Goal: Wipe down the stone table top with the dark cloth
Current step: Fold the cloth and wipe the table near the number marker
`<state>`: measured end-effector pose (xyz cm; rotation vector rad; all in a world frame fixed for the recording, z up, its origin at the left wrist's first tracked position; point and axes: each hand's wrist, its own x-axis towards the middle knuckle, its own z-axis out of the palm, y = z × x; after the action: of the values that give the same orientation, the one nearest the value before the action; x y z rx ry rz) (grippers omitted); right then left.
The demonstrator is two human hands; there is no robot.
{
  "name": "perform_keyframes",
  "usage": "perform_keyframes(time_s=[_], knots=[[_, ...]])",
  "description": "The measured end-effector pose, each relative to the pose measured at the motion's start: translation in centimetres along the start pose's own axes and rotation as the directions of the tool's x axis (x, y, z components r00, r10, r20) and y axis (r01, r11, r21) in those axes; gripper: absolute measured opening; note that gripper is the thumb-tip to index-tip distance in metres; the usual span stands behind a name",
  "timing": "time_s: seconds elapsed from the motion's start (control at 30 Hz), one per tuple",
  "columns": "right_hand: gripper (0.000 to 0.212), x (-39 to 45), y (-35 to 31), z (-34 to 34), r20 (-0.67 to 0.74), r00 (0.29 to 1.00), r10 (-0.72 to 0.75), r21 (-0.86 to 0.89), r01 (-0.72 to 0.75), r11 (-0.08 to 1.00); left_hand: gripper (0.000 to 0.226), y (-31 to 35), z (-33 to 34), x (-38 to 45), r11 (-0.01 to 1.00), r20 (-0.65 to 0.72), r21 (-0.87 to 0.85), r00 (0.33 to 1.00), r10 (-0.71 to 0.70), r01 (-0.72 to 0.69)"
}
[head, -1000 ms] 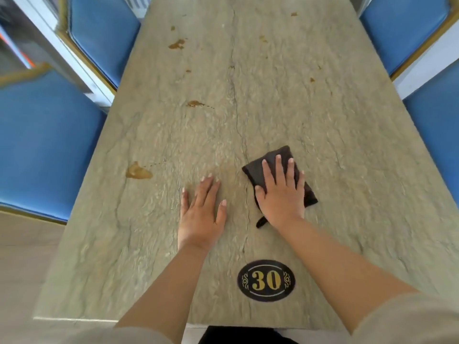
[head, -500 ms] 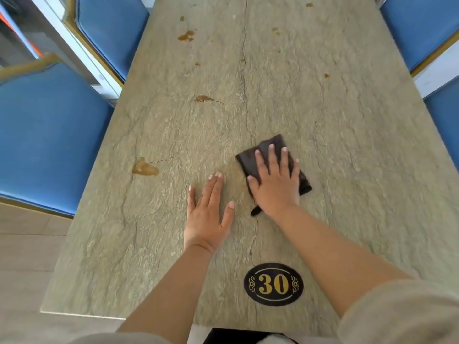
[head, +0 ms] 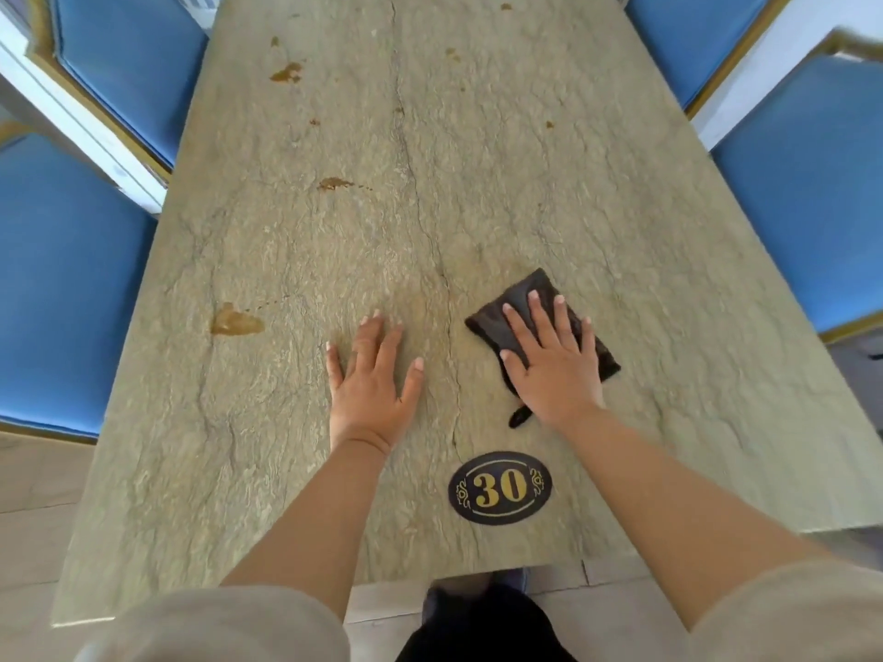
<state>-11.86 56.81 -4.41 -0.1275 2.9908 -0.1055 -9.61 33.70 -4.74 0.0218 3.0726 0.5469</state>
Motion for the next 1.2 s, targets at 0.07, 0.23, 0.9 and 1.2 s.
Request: perform_keyframes(time_s=[0.07, 0.23, 0.9, 1.2], knots=[[0.059, -2.4, -1.7, 0.5, 0.005, 0.993, -0.116, 0.014, 0.116, 0.993, 0.068, 0.5, 0.0, -0.1, 0.998, 0.032, 0.068, 0.999, -0.007, 0.005], [0.053, -7.9, 4.9, 1.1, 0.02, 0.926, -0.378, -0.031, 0.378, 0.925, 0.058, 5.2, 1.1, -1.9, 0.977, 0.082, -0.118, 0.979, 0.189, -0.178], [0.059, -13.6, 11.3, 0.4, 0.051, 0.874, 0.483, 0.137, -0.485, 0.864, 0.057, 14.7, 5.0, -3.5, 0.984, 0.14, 0.058, 0.977, 0.162, -0.171], [0.055, -12.2, 15.6, 1.1, -0.017, 0.972, -0.233, 0.01, 0.233, 0.972, 0.056, 16.4, 5.5, 2.1, 0.988, 0.097, 0.139, 0.994, 0.055, -0.068]])
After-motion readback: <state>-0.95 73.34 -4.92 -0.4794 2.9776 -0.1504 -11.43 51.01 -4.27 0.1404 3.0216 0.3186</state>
